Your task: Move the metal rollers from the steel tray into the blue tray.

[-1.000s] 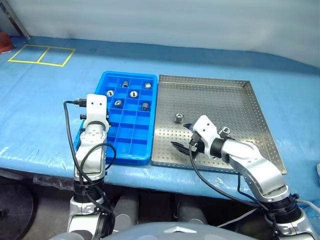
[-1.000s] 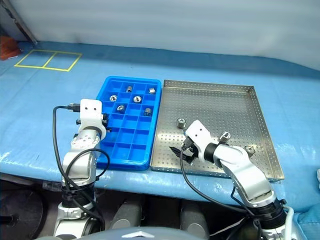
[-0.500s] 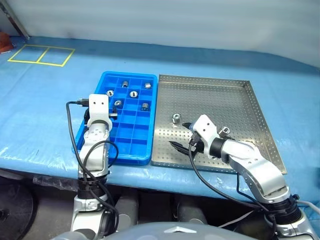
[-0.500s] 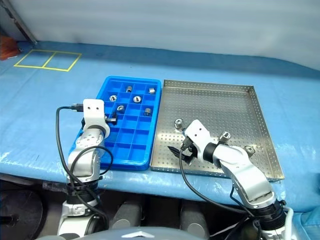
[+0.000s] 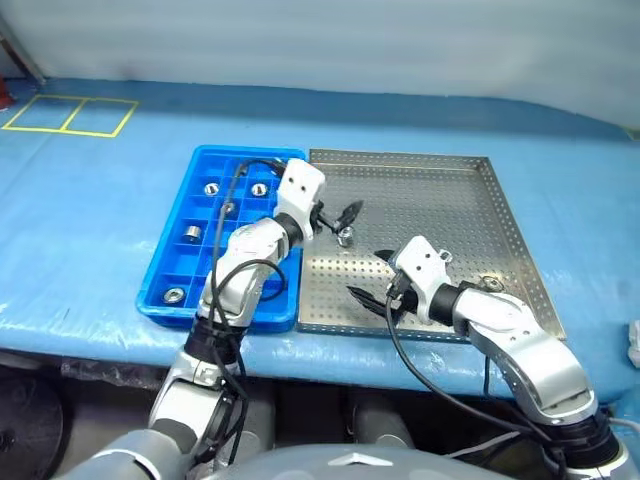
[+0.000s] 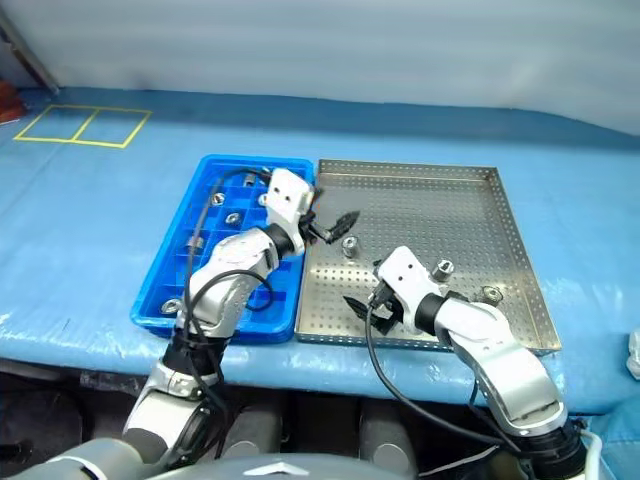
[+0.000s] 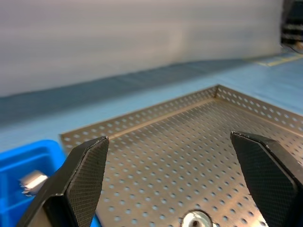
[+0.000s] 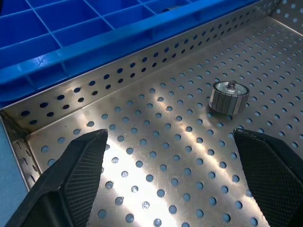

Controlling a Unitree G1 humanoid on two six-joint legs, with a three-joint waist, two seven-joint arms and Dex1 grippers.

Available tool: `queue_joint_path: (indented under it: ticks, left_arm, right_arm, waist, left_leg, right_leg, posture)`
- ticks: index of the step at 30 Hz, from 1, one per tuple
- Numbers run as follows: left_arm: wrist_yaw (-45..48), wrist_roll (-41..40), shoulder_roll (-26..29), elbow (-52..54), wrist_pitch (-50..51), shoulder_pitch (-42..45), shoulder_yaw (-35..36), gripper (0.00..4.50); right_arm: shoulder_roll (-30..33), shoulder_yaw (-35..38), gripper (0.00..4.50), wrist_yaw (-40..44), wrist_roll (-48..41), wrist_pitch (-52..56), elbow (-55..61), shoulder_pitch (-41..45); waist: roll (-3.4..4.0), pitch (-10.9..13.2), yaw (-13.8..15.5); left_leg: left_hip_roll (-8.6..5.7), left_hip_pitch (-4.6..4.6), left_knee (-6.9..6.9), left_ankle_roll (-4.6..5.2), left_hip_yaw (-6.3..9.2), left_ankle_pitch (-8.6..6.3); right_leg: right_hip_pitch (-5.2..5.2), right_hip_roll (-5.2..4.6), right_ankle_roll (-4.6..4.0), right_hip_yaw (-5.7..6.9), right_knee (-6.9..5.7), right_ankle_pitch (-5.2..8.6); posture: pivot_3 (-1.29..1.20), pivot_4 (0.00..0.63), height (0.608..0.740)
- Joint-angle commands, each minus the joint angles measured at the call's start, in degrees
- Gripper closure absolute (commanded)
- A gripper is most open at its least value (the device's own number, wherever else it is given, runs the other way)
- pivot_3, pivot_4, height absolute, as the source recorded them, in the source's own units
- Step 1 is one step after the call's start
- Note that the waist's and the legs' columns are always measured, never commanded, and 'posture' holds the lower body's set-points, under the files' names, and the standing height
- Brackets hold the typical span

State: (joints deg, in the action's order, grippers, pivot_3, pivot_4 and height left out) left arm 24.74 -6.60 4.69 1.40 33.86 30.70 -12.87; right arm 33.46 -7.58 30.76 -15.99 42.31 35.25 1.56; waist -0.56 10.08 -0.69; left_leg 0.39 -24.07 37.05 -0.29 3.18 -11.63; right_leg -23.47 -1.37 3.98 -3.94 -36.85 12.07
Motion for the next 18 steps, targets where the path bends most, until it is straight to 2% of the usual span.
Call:
queue_joint_path:
  ticks: [1, 7, 18]
  left_arm:
    - [1.6, 1.7, 0.5, -3.8, 0.7, 3.1, -2.8, 0.02]
    - [-0.4, 4.5, -0.4, -11.3, -1.1, 5.7, -3.9, 0.02]
    - [-1.9, 10.0, -0.4, -16.6, 3.3, 8.0, -7.3, 0.02]
  right_arm:
    - [0.1, 2.3, 0.00, -1.5, 0.0, 0.4, 3.3, -1.4]
    - [-0.4, 3.3, 0.00, -3.3, 0.0, 0.6, 5.2, -4.0]
    - [-0.6, 3.3, 0.00, -4.5, 0.1, -0.1, 5.2, -5.3]
  waist:
    - [0.00, 0.0, -0.9]
    - [0.00, 0.0, -2.4]
    - [0.00, 0.0, -3.3]
  left_leg:
    - [0.01, 0.00, -0.01, 0.00, 0.00, 0.00]
    - [0.03, 0.03, 0.02, 0.00, -0.01, 0.00]
    - [0.02, 0.04, 0.01, 0.00, -0.04, 0.00]
  right_leg:
    - [-0.01, 0.01, 0.00, -0.01, -0.02, 0.00]
    - [-0.01, 0.03, 0.01, -0.03, -0.07, 0.00]
    - [-0.02, 0.03, 0.04, -0.08, -0.07, -0.01]
  posture:
    - [-0.05, 0.150, 0.740]
    - [-0.10, 0.150, 0.740]
    - [-0.10, 0.150, 0.740]
